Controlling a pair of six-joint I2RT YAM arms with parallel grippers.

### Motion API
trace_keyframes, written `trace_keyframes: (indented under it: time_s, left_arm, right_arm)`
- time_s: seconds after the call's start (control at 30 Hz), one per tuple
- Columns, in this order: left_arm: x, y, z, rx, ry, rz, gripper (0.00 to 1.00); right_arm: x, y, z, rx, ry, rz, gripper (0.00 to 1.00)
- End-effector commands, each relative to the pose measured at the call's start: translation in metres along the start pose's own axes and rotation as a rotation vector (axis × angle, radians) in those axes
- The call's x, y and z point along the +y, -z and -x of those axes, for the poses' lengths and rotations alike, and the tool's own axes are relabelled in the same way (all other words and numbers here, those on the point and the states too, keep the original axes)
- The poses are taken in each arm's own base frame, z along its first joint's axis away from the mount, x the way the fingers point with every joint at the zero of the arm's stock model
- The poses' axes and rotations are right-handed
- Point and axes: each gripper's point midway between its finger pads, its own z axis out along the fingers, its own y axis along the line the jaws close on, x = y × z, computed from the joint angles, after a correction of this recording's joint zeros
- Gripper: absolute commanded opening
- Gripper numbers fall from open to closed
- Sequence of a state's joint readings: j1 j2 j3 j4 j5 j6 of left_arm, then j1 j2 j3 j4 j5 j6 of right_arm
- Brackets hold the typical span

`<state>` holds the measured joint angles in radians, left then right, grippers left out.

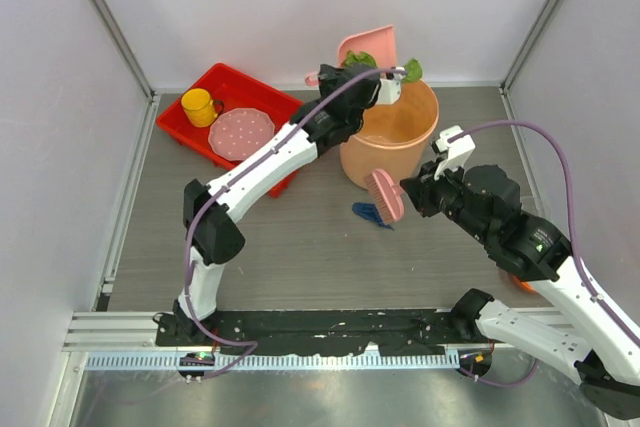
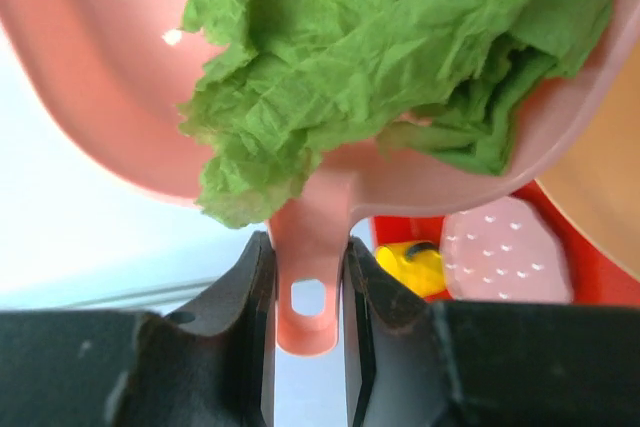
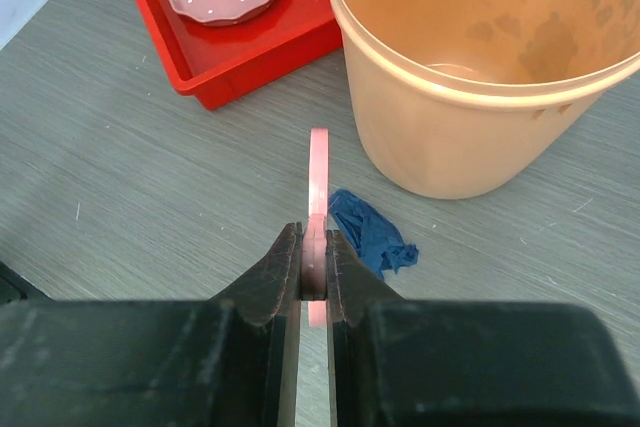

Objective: Sweep away the paper scraps from the table

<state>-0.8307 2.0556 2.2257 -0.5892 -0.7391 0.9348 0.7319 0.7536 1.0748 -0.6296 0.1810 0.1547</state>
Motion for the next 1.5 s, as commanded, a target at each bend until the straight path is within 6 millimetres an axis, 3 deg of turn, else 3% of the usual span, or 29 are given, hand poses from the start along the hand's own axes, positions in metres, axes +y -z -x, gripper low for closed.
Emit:
trace_keyframes:
  time_s: [0.0, 0.03, 0.2, 0.57, 0.7, 0.73, 0.77, 0.8, 0.83, 0.87, 0.9, 0.93, 0.97, 1.0, 1.07, 1.1, 1.33, 1.43, 1.47]
  left_arm:
    - [0.056, 0.019, 0.005, 0.014, -0.163, 0.295, 0.00]
    - [0.065, 0.023, 0.009, -0.004, -0.147, 0.354, 0.00]
    - [0.064, 0.031, 0.014, -0.008, -0.271, 0.430, 0.00]
    - [0.078, 0.046, 0.022, -0.037, -0.267, 0.518, 0.00]
    - [0.089, 0.054, 0.015, -0.021, -0.163, 0.511, 0.00]
    - [0.083, 0.052, 0.011, -0.005, -0.167, 0.463, 0.00]
    - [0.082, 0.053, 0.004, -0.001, -0.068, 0.439, 0.00]
    - [0.094, 0.063, 0.000, -0.010, 0.018, 0.433, 0.00]
    - [0.075, 0.059, -0.009, 0.028, -0.046, 0.319, 0.00]
    - [0.069, 0.063, -0.014, 0.028, -0.027, 0.258, 0.00]
    - [0.072, 0.072, -0.010, -0.060, 0.155, 0.189, 0.00]
    - [0.035, 0.078, -0.027, -0.032, 0.051, -0.016, 0.00]
    - [0.023, 0.086, -0.033, -0.051, 0.083, -0.117, 0.00]
    - [0.002, 0.108, -0.042, -0.090, 0.104, -0.287, 0.00]
    - [-0.018, 0.128, -0.059, -0.081, 0.101, -0.416, 0.00]
    - [-0.041, 0.139, -0.077, -0.033, 0.055, -0.520, 0.00]
    - [-0.121, 0.211, -0.140, 0.056, 0.037, -0.927, 0.00]
    - [-0.158, 0.220, -0.167, 0.138, -0.004, -1.027, 0.00]
    - [-0.166, 0.216, -0.166, 0.135, 0.002, -1.032, 0.00]
  right_arm:
    - [0.006, 0.005, 0.021, -0.076, 0.002, 0.030, 0.01]
    - [0.006, 0.005, 0.022, -0.081, 0.003, 0.031, 0.01]
    - [0.007, 0.004, 0.021, -0.077, 0.004, 0.036, 0.01]
    - [0.008, 0.009, 0.026, -0.094, -0.005, 0.044, 0.01]
    - [0.002, 0.009, 0.025, -0.091, -0.004, 0.009, 0.01]
    - [-0.001, 0.009, 0.025, -0.089, -0.004, -0.008, 0.01]
    - [-0.005, 0.009, 0.022, -0.072, -0.001, -0.028, 0.01]
    - [-0.013, 0.009, 0.021, -0.071, 0.002, -0.072, 0.01]
    - [-0.017, 0.008, 0.017, -0.051, 0.008, -0.097, 0.01]
    - [-0.022, 0.008, 0.014, -0.040, 0.016, -0.126, 0.01]
    - [-0.029, 0.008, 0.012, -0.033, 0.024, -0.159, 0.01]
    - [-0.032, 0.007, 0.006, -0.013, 0.041, -0.175, 0.01]
    - [-0.036, 0.006, 0.002, 0.000, 0.062, -0.190, 0.01]
    - [-0.037, 0.003, -0.002, 0.012, 0.074, -0.197, 0.01]
    - [-0.042, -0.004, -0.017, 0.055, 0.102, -0.217, 0.01]
    - [-0.043, -0.006, -0.022, 0.070, 0.111, -0.222, 0.01]
    - [-0.049, -0.034, -0.056, 0.175, 0.204, -0.247, 0.01]
    - [-0.050, -0.046, -0.068, 0.206, 0.219, -0.252, 0.01]
    - [-0.051, -0.049, -0.070, 0.213, 0.221, -0.256, 0.01]
